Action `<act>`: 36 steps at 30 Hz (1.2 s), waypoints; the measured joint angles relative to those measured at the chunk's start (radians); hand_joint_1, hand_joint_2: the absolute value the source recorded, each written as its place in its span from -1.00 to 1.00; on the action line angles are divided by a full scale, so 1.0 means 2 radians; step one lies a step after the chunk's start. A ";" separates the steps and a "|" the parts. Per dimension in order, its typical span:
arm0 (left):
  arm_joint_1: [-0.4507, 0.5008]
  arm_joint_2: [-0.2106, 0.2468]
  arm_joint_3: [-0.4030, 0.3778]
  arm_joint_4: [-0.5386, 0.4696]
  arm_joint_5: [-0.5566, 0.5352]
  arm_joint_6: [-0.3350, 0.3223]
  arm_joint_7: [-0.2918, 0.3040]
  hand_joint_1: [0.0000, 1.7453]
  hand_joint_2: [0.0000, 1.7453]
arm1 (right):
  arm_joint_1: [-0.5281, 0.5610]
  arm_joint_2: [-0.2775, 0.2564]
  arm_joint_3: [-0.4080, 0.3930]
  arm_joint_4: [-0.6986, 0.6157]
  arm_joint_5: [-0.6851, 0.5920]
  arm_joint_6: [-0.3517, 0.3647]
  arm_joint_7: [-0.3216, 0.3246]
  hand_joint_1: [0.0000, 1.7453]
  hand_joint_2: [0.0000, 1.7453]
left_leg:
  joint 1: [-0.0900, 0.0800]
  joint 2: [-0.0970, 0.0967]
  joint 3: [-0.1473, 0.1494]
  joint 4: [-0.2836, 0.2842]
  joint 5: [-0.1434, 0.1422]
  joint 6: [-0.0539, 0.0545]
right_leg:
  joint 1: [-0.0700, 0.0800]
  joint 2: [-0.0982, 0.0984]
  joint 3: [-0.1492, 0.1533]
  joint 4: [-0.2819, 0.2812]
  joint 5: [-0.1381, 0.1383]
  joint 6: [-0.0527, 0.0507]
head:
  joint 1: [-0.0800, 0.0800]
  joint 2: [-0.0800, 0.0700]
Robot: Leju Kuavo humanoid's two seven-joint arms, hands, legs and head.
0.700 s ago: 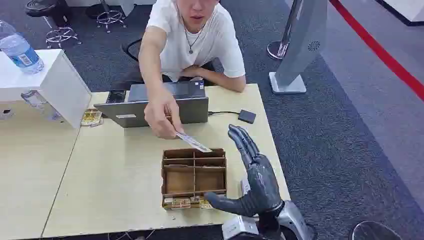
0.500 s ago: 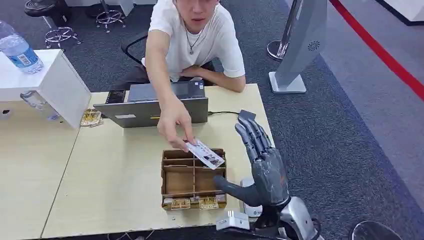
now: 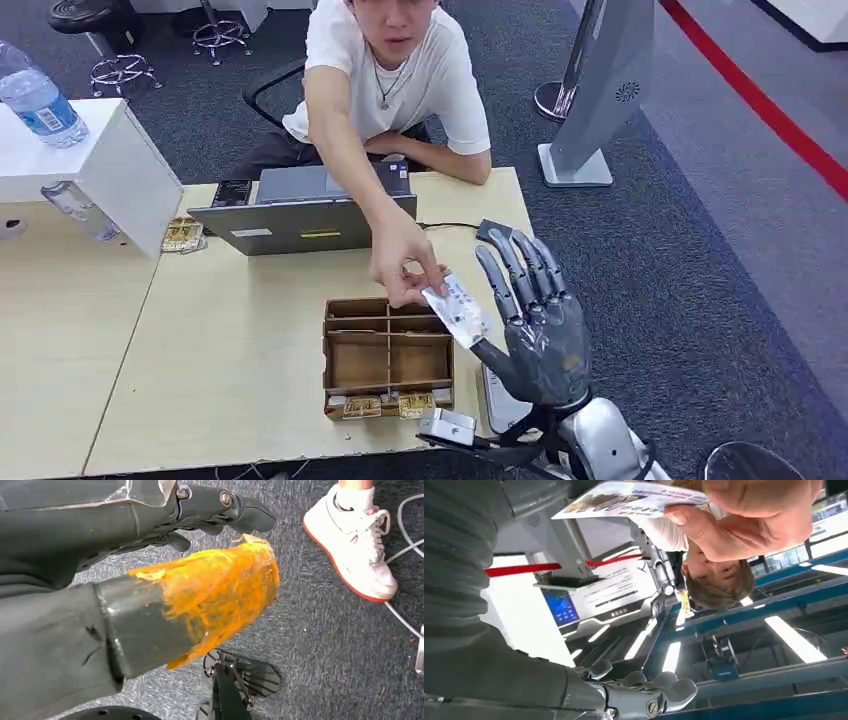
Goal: Pass the card to the sensor for recognition and then transmit it.
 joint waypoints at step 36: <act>0.001 0.000 0.000 0.000 0.005 -0.004 -0.004 -1.00 -1.00 | 0.023 0.003 -0.001 -0.012 -0.054 0.005 0.013 1.00 1.00 | 0.000 0.000 0.000 0.000 0.000 0.000 | 0.000 0.000 0.000 0.000 0.000 0.000 | 0.000 0.000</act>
